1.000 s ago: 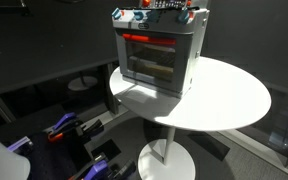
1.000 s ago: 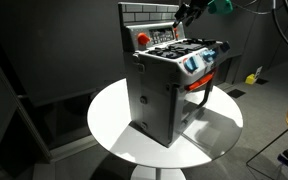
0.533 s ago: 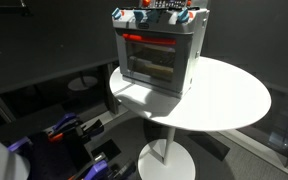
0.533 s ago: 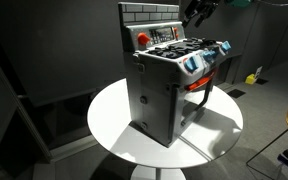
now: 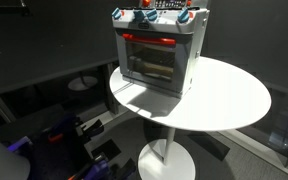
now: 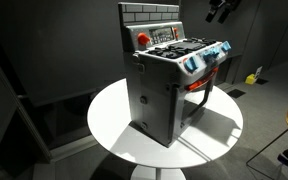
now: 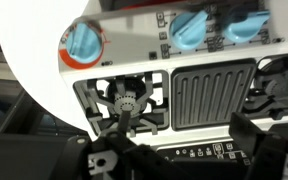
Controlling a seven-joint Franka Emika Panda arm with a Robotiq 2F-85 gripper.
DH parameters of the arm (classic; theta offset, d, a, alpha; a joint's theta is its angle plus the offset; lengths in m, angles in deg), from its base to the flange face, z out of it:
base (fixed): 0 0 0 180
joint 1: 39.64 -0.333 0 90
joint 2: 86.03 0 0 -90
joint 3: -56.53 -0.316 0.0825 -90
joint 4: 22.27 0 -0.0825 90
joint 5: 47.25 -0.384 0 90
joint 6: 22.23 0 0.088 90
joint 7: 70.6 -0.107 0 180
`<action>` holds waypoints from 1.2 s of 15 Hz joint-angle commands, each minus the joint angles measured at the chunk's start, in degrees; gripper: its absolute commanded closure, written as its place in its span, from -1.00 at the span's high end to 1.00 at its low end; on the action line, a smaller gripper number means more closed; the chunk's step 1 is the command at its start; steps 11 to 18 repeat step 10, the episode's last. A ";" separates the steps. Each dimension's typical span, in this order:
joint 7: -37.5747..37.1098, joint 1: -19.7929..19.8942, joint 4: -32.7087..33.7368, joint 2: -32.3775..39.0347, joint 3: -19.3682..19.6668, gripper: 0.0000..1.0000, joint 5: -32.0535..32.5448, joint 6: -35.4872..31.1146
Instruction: Press the top button on the right side of the stove.
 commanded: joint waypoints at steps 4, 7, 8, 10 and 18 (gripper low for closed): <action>-3.95 -0.88 -3.97 -11.00 1.29 1.00 -0.22 14.95; -4.83 -0.87 -4.06 -13.05 1.58 1.00 -0.55 19.84; -3.71 -0.98 -2.87 -11.07 1.38 1.00 0.33 17.91; -3.90 -0.94 -3.02 -11.96 1.50 1.00 0.33 19.28; -3.90 -0.94 -3.02 -11.96 1.50 1.00 0.33 19.28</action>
